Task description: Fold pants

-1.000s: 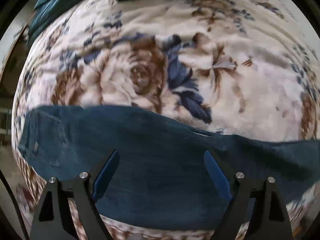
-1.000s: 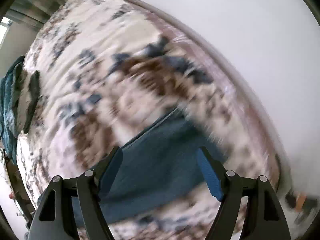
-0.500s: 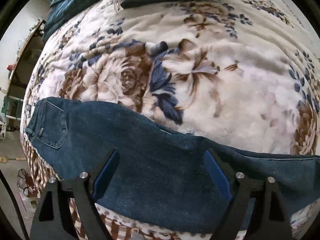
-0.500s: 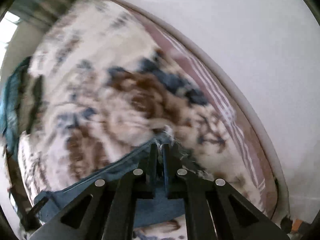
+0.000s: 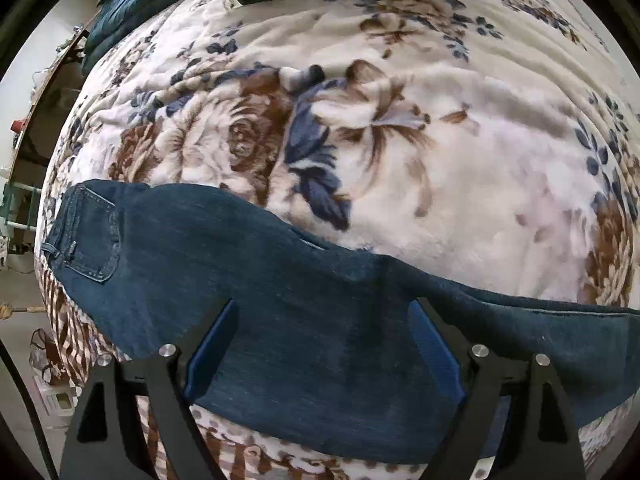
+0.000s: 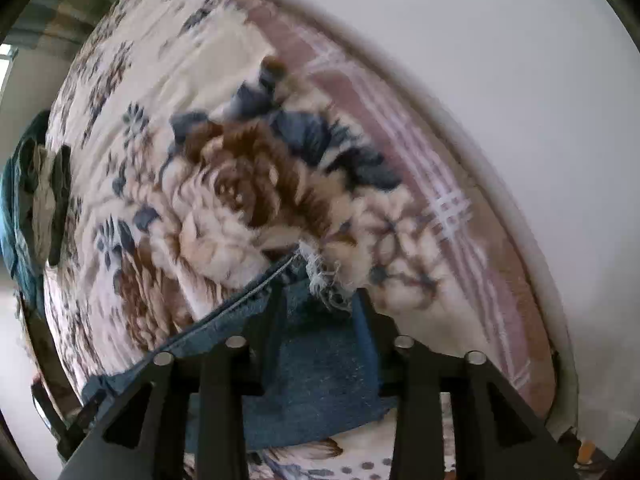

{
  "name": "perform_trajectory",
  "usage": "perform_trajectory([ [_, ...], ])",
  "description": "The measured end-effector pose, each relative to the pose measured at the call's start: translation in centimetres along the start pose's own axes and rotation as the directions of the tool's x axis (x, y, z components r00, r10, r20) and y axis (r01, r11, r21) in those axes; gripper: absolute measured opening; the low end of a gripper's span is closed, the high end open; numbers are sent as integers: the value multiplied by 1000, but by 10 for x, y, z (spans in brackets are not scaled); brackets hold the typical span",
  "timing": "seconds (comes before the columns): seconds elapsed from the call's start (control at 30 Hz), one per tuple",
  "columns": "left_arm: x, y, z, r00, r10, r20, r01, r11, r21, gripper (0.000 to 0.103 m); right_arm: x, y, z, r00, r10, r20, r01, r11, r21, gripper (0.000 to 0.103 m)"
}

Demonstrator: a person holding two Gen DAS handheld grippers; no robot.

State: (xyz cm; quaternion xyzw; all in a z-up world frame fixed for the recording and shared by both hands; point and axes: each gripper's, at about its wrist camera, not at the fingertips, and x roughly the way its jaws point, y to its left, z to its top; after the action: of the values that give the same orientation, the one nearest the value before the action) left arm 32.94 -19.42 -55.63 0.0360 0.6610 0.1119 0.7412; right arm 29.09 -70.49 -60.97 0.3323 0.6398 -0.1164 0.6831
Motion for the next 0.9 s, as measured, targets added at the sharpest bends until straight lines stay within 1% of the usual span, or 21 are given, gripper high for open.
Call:
perform_trajectory([
  [0.07,1,-3,-1,1000,-4,-2,4,1000,7,86,4,10,-6,1000,-27,15,28,998,-61,38],
  [0.1,1,-4,-2,1000,-1,-2,1,1000,11,86,4,17,-10,997,-52,48,57,993,-99,28],
  [0.13,1,-5,-2,1000,0,-1,0,1000,12,86,1,24,-14,993,-87,84,99,986,-137,4],
  [0.17,1,-5,-3,1000,0,1,0,1000,13,86,-2,30,-16,987,-116,107,133,977,-165,4],
  [0.2,1,-5,-3,1000,2,0,-2,1000,15,86,-12,36,-19,981,-117,155,146,971,-188,4],
  [0.3,-2,-2,-4,1000,0,15,0,1000,11,86,-41,43,-26,955,-119,273,175,966,-192,3],
  [0.33,-3,-1,-4,1000,4,20,-4,1000,12,86,-51,41,-27,941,-121,318,182,968,-172,3],
  [0.4,-2,0,-5,1000,9,24,-9,1000,8,86,-53,37,-24,931,-147,335,203,969,-139,2],
  [0.43,0,1,-5,1000,12,23,-12,1000,5,86,-47,32,-21,933,-167,319,214,970,-118,1],
  [0.47,3,3,-5,1000,23,18,-23,1000,6,86,-34,27,-17,944,-179,278,216,970,-107,1],
  [0.5,5,4,-5,1000,27,13,-28,1000,3,86,-14,23,-11,964,-196,179,217,970,-112,1],
  [0.53,8,7,-5,1000,24,9,-24,1000,-7,86,3,19,-7,974,-213,81,221,969,-108,1],
  [0.57,9,9,-6,1000,22,4,-22,1000,-13,86,16,16,-6,973,-231,-4,229,968,-98,2],
  [0.6,10,11,-6,1000,25,0,-25,1000,-16,86,16,19,-6,971,-237,-14,234,966,-107,3],
  [0.67,9,15,-7,1000,18,0,-18,999,-27,86,2,37,-10,964,-265,29,266,950,-164,9],
  [0.73,6,20,-9,1000,18,10,-18,999,-33,86,-25,67,-19,946,-299,129,321,923,-213,53],
  [0.77,5,21,-10,1000,18,14,-17,999,-35,86,-34,80,-25,951,-267,157,299,925,-234,59],
  [0.8,5,23,-11,1000,17,17,-16,999,-39,86,-42,100,-35,971,-181,159,220,936,-276,60],
  [0.83,7,24,-11,1000,16,16,-15,999,-43,86,-40,114,-42,984,-126,125,159,939,-305,60],
  [0.87,9,24,-12,1000,13,9,-12,999,-46,86,-27,134,-52,999,-45,23,50,939,-341,60],
  [0.9,11,24,-13,1000,10,3,-10,999,-49,86,-12,148,-62,998,15,-66,-37,936,-351,60],
])
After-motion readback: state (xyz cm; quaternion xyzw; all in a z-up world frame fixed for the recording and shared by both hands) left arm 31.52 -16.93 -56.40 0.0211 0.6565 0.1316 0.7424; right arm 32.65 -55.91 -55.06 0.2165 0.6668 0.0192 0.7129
